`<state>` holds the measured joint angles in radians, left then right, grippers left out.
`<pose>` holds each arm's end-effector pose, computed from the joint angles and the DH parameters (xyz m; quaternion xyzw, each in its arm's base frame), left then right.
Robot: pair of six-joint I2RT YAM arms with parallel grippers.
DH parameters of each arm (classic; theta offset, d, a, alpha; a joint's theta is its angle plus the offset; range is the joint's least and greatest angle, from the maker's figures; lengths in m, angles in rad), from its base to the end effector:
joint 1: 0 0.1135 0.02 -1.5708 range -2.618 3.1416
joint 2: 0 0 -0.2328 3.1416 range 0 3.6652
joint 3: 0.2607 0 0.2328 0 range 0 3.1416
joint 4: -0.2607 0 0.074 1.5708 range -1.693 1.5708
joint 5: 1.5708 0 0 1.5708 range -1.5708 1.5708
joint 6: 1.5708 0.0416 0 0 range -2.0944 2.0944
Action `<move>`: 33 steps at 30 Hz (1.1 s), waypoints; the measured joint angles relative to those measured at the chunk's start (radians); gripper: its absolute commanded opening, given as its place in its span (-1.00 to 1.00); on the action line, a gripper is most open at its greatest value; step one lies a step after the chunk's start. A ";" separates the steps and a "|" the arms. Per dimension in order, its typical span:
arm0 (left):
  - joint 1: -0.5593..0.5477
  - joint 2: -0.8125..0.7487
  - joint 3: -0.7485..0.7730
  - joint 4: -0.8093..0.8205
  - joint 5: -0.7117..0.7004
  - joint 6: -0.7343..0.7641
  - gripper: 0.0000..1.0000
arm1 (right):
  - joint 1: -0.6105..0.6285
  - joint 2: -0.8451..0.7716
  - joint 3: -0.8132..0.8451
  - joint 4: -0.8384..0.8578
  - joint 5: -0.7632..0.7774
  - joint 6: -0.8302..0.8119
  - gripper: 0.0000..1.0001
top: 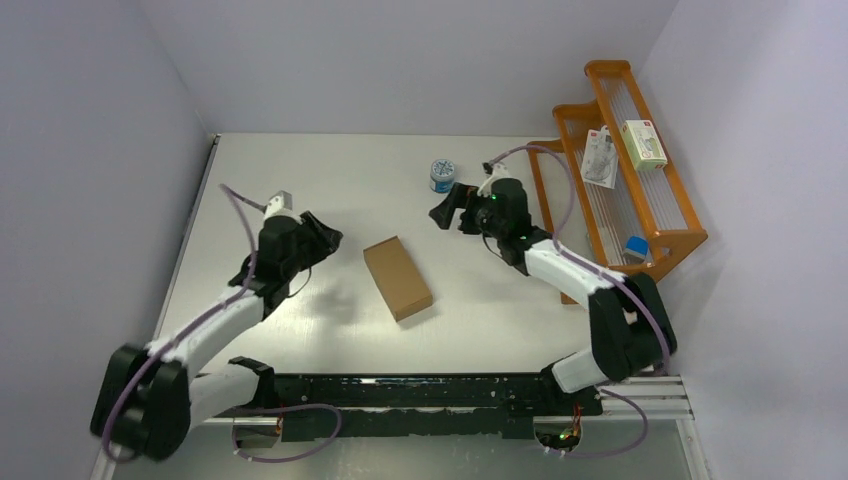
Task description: Fold the paper box
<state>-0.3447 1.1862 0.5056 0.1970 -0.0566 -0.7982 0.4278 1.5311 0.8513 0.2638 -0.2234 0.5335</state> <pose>0.2338 -0.0814 0.1807 -0.2066 0.8303 -0.2593 0.4480 0.2948 0.1445 0.2051 -0.0168 0.8347 0.3336 0.4378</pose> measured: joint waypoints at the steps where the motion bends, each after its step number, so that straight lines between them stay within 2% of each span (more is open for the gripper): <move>1: 0.003 -0.062 0.000 -0.035 -0.006 0.011 0.27 | -0.008 -0.035 -0.012 -0.017 0.014 -0.010 1.00; 7: 0.013 -0.411 0.040 -0.271 -0.084 0.076 0.71 | -0.044 -0.296 -0.058 -0.185 0.166 -0.099 1.00; 12: 0.015 -0.545 0.153 -0.477 -0.146 0.166 0.92 | -0.048 -0.514 -0.089 -0.321 0.334 -0.139 1.00; 16: 0.016 -0.585 0.272 -0.601 -0.185 0.285 0.94 | -0.048 -0.688 -0.122 -0.418 0.423 -0.158 1.00; 20: 0.016 -0.644 0.332 -0.648 -0.194 0.405 0.94 | -0.049 -0.843 -0.150 -0.489 0.456 -0.173 1.00; 28: 0.016 -0.850 0.254 -0.661 -0.195 0.520 0.94 | -0.049 -1.012 -0.151 -0.590 0.550 -0.164 1.00; 33: 0.016 -0.868 0.225 -0.677 -0.203 0.544 0.94 | -0.049 -1.044 -0.159 -0.590 0.552 -0.173 1.00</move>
<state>-0.3286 0.3180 0.7303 -0.4801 -0.2592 -0.2546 0.3790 0.4870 0.6922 -0.3264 0.3286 0.3607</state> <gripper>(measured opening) 0.969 0.997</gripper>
